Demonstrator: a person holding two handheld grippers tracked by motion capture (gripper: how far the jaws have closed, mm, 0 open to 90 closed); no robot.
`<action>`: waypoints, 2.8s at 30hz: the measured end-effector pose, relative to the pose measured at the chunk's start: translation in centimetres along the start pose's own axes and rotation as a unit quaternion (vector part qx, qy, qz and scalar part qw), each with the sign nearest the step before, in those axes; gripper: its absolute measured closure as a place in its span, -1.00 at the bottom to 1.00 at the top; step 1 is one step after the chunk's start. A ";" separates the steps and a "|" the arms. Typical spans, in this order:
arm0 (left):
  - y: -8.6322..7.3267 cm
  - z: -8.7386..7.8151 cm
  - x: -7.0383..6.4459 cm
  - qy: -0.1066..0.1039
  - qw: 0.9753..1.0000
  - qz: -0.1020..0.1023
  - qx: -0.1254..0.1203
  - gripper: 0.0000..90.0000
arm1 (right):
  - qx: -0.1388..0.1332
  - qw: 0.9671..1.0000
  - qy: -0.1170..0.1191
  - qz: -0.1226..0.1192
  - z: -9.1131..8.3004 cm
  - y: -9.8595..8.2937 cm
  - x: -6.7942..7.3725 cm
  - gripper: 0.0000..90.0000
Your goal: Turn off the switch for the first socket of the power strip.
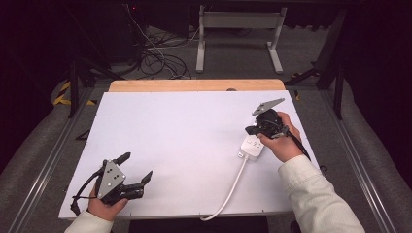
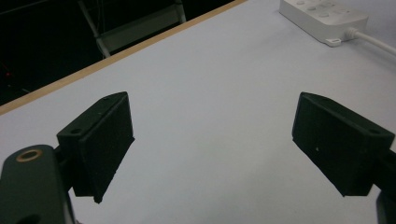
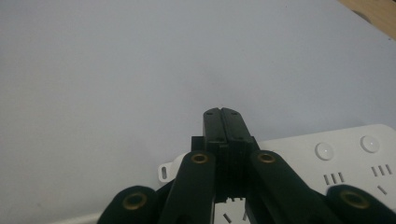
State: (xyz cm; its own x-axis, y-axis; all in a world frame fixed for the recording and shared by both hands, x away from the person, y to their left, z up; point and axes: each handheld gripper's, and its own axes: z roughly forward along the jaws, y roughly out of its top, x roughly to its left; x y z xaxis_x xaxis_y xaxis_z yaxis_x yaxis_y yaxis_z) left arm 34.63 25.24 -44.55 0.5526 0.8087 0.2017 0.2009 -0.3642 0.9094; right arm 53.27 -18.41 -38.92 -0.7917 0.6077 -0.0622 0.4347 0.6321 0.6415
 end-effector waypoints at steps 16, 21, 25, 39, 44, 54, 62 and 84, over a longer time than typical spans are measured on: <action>0.0 0.0 0.0 0.002 1.000 0.003 -0.001 -0.71 | -0.041 0.999 0.002 -0.007 -2.3 0.2 0.8 1.00; 0.0 -0.1 0.0 0.002 1.000 0.003 -0.001 -0.71 | -0.068 0.998 0.009 -0.005 -3.8 -0.2 1.3 0.90; 0.0 0.0 0.0 0.002 1.000 0.001 0.000 -0.71 | -0.094 0.995 0.020 0.000 -5.2 -0.8 1.7 0.82; 0.1 0.0 -0.2 -0.002 1.000 -0.002 0.000 -0.71 | -0.166 0.985 0.036 0.007 -7.7 -4.0 3.5 0.05; 0.1 -0.1 -0.2 -0.002 1.000 -0.003 -0.001 -0.71 | -0.186 0.982 0.035 0.009 -7.9 -5.5 4.3 -0.17; 0.2 -0.3 -0.3 -0.005 1.000 -0.008 -0.003 -0.71 | -0.204 0.978 0.034 -0.001 -7.5 -7.8 6.1 -0.31; 0.2 -0.6 -0.4 -0.006 1.000 -0.011 -0.003 -0.71 | -0.234 0.972 0.037 -0.004 -6.5 -10.0 6.7 -0.35; -0.1 -0.7 -0.5 -0.009 1.000 -0.013 0.000 -0.70 | -0.208 0.976 0.050 0.049 -2.5 -15.1 6.6 -0.44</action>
State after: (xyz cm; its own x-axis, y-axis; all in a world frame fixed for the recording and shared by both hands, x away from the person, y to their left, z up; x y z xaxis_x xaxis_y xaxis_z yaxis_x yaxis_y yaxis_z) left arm 33.81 25.24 -44.53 0.5625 0.8087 0.1719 0.2142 -0.3434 0.9144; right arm 40.37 -25.14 -47.13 -0.8023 0.5920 0.0769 0.3154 0.3110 0.8966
